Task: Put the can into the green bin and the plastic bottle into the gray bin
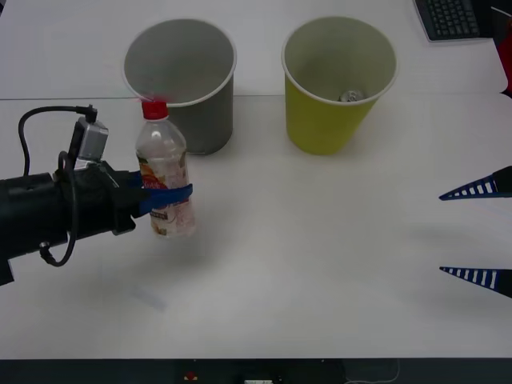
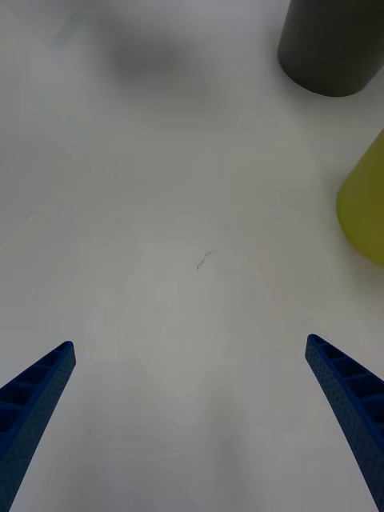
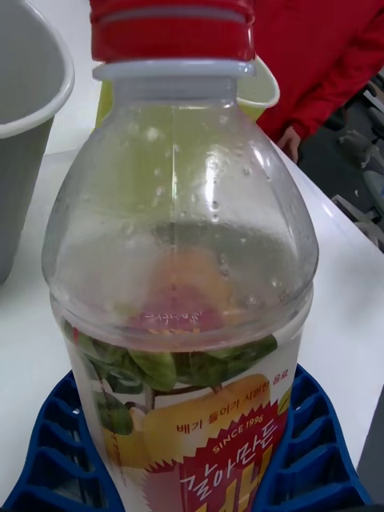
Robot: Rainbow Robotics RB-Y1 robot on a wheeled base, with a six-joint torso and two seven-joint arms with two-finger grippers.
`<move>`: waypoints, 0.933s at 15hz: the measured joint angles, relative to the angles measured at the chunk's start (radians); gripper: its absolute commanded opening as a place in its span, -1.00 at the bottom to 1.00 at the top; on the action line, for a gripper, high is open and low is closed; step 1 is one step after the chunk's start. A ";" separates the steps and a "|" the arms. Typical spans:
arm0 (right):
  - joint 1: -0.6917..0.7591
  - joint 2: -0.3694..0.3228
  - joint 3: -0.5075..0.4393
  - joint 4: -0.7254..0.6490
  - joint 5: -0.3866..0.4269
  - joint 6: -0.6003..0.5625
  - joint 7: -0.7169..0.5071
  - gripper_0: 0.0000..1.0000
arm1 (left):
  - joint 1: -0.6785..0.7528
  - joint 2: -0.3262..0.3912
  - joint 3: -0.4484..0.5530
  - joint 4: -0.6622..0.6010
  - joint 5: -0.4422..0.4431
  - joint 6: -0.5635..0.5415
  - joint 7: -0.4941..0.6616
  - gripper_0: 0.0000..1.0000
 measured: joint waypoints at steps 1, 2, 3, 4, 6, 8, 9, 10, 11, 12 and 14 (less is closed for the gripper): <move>0.000 0.000 0.000 0.000 0.000 0.000 0.000 1.00 | 0.000 0.010 0.030 -0.027 -0.033 -0.025 0.079 -1.00; 0.000 0.000 0.000 0.000 0.000 0.000 0.000 1.00 | 0.001 0.009 0.075 -0.055 -0.075 -0.074 0.155 -1.00; 0.000 0.000 0.000 0.000 0.000 0.000 0.000 1.00 | 0.001 0.002 0.130 -0.082 -0.119 -0.136 0.219 -1.00; 0.000 0.000 0.000 0.000 0.000 0.000 0.000 1.00 | 0.001 -0.010 0.184 -0.100 -0.147 -0.193 0.250 -1.00; 0.000 0.000 0.000 0.000 0.000 0.000 0.000 1.00 | -0.001 -0.039 0.276 -0.106 -0.159 -0.294 0.259 -1.00; 0.000 0.000 0.000 0.000 0.000 0.000 0.000 1.00 | -0.018 -0.053 0.351 -0.105 -0.161 -0.374 0.259 -1.00; 0.000 0.000 0.000 0.000 0.000 0.000 0.000 1.00 | -0.034 -0.056 0.380 -0.105 -0.161 -0.407 0.259 -1.00; 0.000 0.000 0.000 0.000 0.000 0.000 0.000 1.00 | -0.051 -0.059 0.405 -0.103 -0.161 -0.436 0.259 -1.00; 0.000 0.000 0.000 0.000 0.000 0.000 0.000 1.00 | -0.077 -0.064 0.422 -0.094 -0.161 -0.462 0.259 -1.00; 0.000 0.000 0.000 0.000 0.000 0.000 0.000 1.00 | -0.109 -0.071 0.429 -0.076 -0.161 -0.487 0.259 -1.00; 0.000 0.000 0.000 0.000 0.000 0.000 0.000 1.00 | -0.214 -0.098 0.412 -0.010 -0.167 -0.543 0.259 -1.00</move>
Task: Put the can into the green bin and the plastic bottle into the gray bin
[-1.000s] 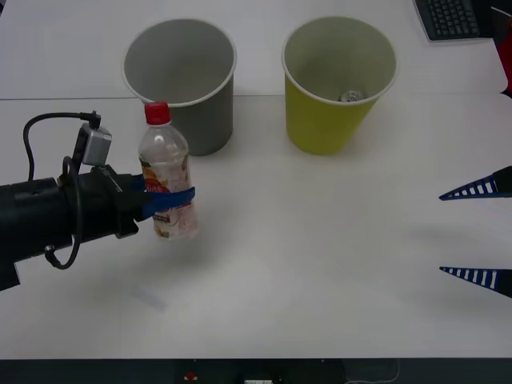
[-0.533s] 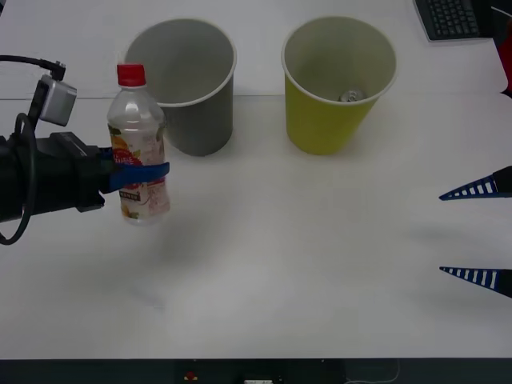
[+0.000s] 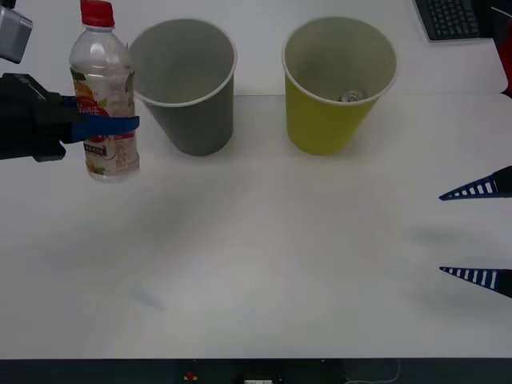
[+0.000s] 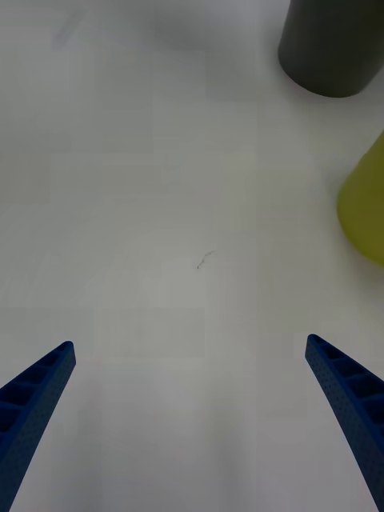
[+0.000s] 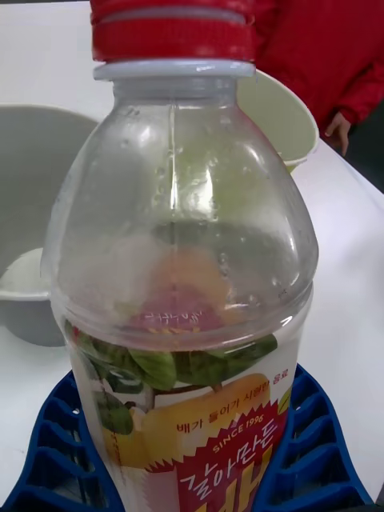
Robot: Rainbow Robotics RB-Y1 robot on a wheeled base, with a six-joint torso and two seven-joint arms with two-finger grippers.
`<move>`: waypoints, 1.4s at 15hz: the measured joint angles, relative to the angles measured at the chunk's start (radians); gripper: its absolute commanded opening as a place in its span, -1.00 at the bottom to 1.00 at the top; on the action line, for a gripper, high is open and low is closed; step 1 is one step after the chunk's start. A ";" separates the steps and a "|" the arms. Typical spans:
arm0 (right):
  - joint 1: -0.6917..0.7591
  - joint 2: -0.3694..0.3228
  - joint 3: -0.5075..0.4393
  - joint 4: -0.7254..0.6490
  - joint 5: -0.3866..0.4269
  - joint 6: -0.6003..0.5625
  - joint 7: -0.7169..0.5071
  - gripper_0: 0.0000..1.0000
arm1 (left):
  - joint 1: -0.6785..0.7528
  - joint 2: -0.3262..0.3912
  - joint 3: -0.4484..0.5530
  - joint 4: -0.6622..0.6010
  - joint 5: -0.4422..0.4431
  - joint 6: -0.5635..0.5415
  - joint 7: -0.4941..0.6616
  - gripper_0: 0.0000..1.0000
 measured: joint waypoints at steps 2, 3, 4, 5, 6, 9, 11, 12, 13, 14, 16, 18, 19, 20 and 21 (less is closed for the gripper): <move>0.000 0.000 0.000 0.000 0.000 0.000 0.000 1.00 | -0.126 -0.015 -0.047 0.077 -0.035 -0.035 -0.001 -1.00; 0.000 0.000 0.000 0.000 0.000 0.000 0.000 1.00 | -0.175 -0.016 -0.074 0.114 -0.049 -0.036 -0.001 -1.00; 0.000 0.000 0.000 0.000 0.000 0.000 0.000 1.00 | -0.231 -0.017 -0.104 0.161 -0.056 -0.036 -0.003 -1.00; 0.000 0.000 0.000 0.000 0.000 0.000 0.000 1.00 | -0.285 -0.017 -0.133 0.210 -0.064 -0.035 -0.016 -1.00; 0.000 0.000 0.000 0.000 0.000 0.000 0.000 1.00 | -0.340 -0.017 -0.161 0.258 -0.080 -0.035 -0.038 -1.00; 0.000 0.000 0.000 0.000 0.000 0.000 0.000 1.00 | -0.503 -0.028 -0.255 0.408 -0.112 -0.034 -0.071 -1.00; 0.000 0.000 0.000 0.000 0.000 0.000 0.000 1.00 | -0.595 -0.052 -0.315 0.497 -0.166 -0.028 -0.108 -1.00; 0.000 0.000 0.000 0.000 0.000 0.000 0.000 1.00 | -0.634 -0.064 -0.344 0.536 -0.195 -0.026 -0.111 -1.00; 0.000 0.000 0.000 0.000 0.000 0.000 0.000 1.00 | -0.674 -0.075 -0.377 0.573 -0.221 -0.025 -0.112 -1.00; 0.000 0.000 0.000 0.000 0.000 0.000 0.000 1.00 | -0.713 -0.084 -0.410 0.610 -0.249 -0.023 -0.112 -1.00; 0.000 0.000 0.000 0.000 0.000 0.000 0.000 1.00 | -0.777 -0.094 -0.478 0.674 -0.285 -0.015 -0.112 -1.00; 0.000 0.000 0.000 0.000 0.000 0.000 0.000 1.00 | -0.817 -0.098 -0.528 0.717 -0.296 -0.011 -0.112 -1.00; 0.000 0.000 0.000 0.000 0.000 0.000 0.000 1.00 | -0.824 -0.099 -0.541 0.726 -0.301 -0.011 -0.113 -0.78; 0.000 0.000 0.000 0.000 0.000 0.000 0.000 1.00 | -0.825 -0.099 -0.549 0.728 -0.305 -0.011 -0.114 0.07; 0.000 0.000 0.000 0.000 0.000 0.000 0.000 1.00 | -0.825 -0.100 -0.555 0.728 -0.305 -0.011 -0.115 0.90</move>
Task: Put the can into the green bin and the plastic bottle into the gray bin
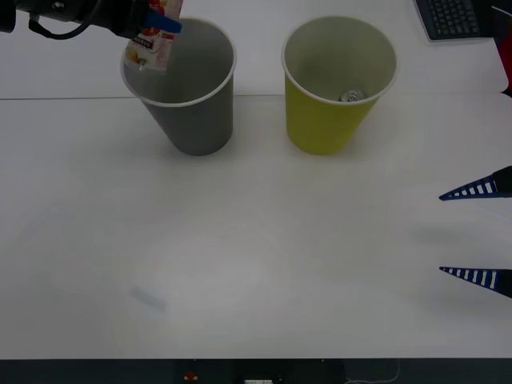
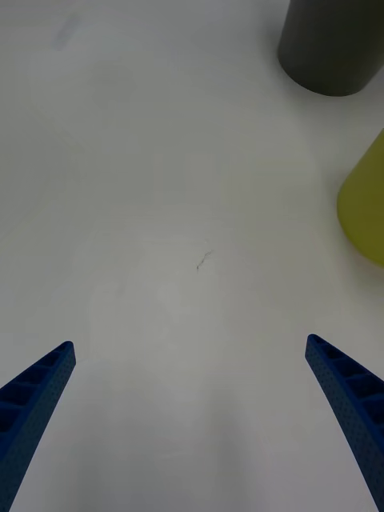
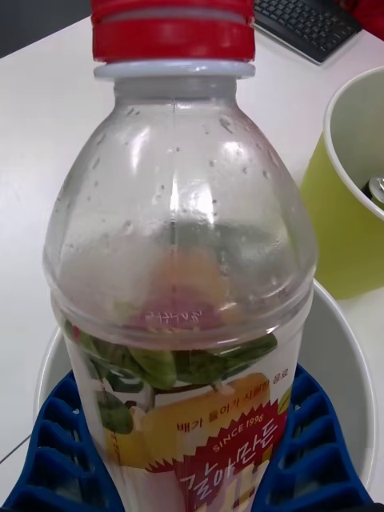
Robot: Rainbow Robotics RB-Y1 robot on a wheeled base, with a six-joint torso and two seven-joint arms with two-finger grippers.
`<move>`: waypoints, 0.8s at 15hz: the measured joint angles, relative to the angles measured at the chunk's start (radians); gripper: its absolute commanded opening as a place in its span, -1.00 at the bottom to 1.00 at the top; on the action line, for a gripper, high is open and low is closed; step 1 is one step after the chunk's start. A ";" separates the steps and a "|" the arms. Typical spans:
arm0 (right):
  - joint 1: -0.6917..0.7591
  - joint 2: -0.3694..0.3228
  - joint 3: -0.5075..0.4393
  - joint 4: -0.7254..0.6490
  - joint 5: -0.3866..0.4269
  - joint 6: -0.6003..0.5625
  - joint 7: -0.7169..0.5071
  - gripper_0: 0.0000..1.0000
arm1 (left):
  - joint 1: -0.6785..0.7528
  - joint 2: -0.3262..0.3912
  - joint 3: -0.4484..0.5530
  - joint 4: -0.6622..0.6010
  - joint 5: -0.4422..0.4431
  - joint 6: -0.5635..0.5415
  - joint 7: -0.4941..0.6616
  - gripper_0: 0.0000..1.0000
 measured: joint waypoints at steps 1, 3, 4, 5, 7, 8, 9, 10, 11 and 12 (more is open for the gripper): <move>0.000 0.000 0.000 0.000 0.000 0.000 0.000 1.00 | 0.000 -0.003 -0.002 0.000 0.003 0.000 -0.001 1.00; 0.000 0.000 0.000 0.000 0.000 0.000 0.000 1.00 | 0.000 -0.010 -0.002 0.000 0.013 0.000 -0.012 1.00; 0.000 0.000 0.000 0.000 0.000 0.000 0.000 1.00 | 0.000 -0.011 -0.002 0.000 0.025 0.000 -0.027 1.00; 0.000 0.000 0.000 0.000 0.000 0.000 0.000 1.00 | 0.000 -0.011 -0.002 0.000 0.041 0.000 -0.038 1.00; 0.000 0.000 0.000 0.000 0.000 0.000 0.000 1.00 | 0.003 -0.011 0.010 0.000 0.077 -0.001 -0.065 1.00; 0.000 0.000 0.000 0.000 0.000 0.000 0.000 1.00 | 0.014 -0.010 0.028 0.000 0.108 -0.001 -0.087 1.00; 0.000 0.000 0.000 0.000 0.000 0.000 0.000 1.00 | 0.035 -0.010 0.055 -0.003 0.153 0.000 -0.114 1.00; 0.000 0.000 0.000 0.000 0.000 0.000 0.000 1.00 | 0.057 -0.008 0.078 -0.011 0.187 0.000 -0.141 1.00; 0.000 0.000 0.000 0.000 0.000 0.000 0.000 1.00 | 0.092 0.000 0.106 -0.036 0.218 0.000 -0.171 1.00; 0.000 0.000 0.000 0.000 0.000 0.000 0.000 1.00 | 0.136 0.010 0.139 -0.075 0.241 0.000 -0.202 1.00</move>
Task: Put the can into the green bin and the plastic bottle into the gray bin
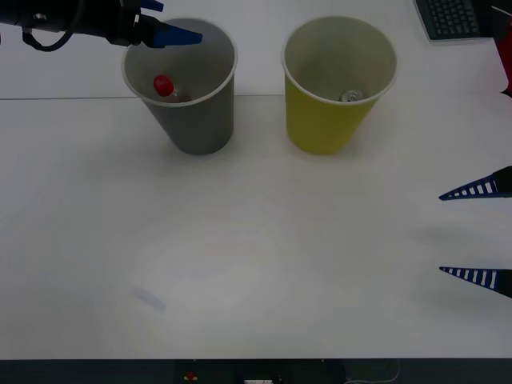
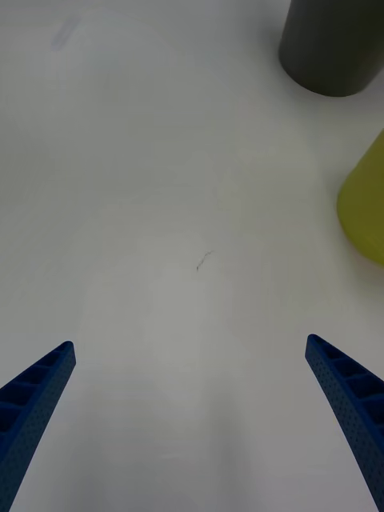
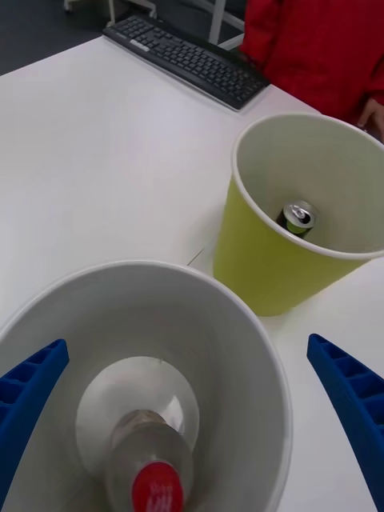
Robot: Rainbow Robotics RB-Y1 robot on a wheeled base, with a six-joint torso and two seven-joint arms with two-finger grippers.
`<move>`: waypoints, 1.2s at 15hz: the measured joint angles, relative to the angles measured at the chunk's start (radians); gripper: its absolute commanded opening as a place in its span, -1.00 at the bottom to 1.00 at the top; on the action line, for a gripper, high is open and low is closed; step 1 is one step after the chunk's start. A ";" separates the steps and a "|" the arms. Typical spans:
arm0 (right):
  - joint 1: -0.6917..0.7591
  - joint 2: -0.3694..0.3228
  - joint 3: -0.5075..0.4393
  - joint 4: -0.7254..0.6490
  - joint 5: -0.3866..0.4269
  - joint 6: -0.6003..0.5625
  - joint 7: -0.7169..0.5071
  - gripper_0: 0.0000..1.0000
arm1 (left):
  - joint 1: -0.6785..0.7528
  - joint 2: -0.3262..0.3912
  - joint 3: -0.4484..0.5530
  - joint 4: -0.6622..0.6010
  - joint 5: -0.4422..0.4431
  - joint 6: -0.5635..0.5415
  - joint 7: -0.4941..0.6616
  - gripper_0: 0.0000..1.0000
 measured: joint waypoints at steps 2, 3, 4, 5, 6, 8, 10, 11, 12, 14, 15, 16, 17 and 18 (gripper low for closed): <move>0.000 0.000 0.000 0.000 0.000 0.000 0.000 1.00 | 0.088 0.019 0.061 -0.081 0.030 0.000 -0.051 1.00; 0.000 0.000 0.000 0.000 0.000 0.000 0.000 1.00 | 0.135 0.030 0.089 -0.118 0.050 0.000 -0.082 1.00; 0.000 0.000 0.000 0.000 0.000 0.000 0.000 1.00 | 0.181 0.040 0.120 -0.152 0.072 0.000 -0.115 1.00; 0.000 0.000 0.000 0.000 0.000 0.000 0.000 1.00 | 0.228 0.049 0.151 -0.185 0.091 0.001 -0.152 1.00; 0.000 0.000 0.000 0.000 0.000 0.000 0.000 1.00 | 0.280 0.057 0.183 -0.216 0.110 0.001 -0.192 1.00; 0.000 0.000 0.000 0.000 0.000 0.000 0.000 1.00 | 0.388 0.075 0.247 -0.281 0.152 0.000 -0.273 1.00; 0.000 0.000 0.000 0.000 0.000 0.000 0.000 1.00 | 0.508 0.102 0.308 -0.340 0.219 0.000 -0.356 1.00; 0.000 0.000 0.000 0.000 0.000 0.000 0.000 1.00 | 0.567 0.121 0.332 -0.363 0.256 0.000 -0.404 1.00; 0.000 0.000 0.000 0.000 0.000 0.000 0.000 1.00 | 0.623 0.141 0.354 -0.379 0.290 0.001 -0.453 1.00; 0.000 0.000 0.000 0.000 0.000 0.000 0.000 1.00 | 0.721 0.167 0.397 -0.399 0.343 0.000 -0.557 1.00; 0.000 0.000 0.000 0.000 0.000 0.000 0.000 1.00 | 0.767 0.172 0.419 -0.411 0.361 0.000 -0.602 1.00; 0.000 0.000 0.000 0.000 0.000 0.000 0.000 1.00 | 0.816 0.176 0.441 -0.425 0.380 0.000 -0.647 1.00; 0.000 0.000 0.000 0.000 0.000 0.000 0.000 1.00 | 0.859 0.182 0.457 -0.434 0.394 -0.001 -0.684 1.00; 0.000 0.000 0.000 0.000 0.000 0.000 0.000 1.00 | 0.905 0.191 0.470 -0.439 0.411 -0.001 -0.721 1.00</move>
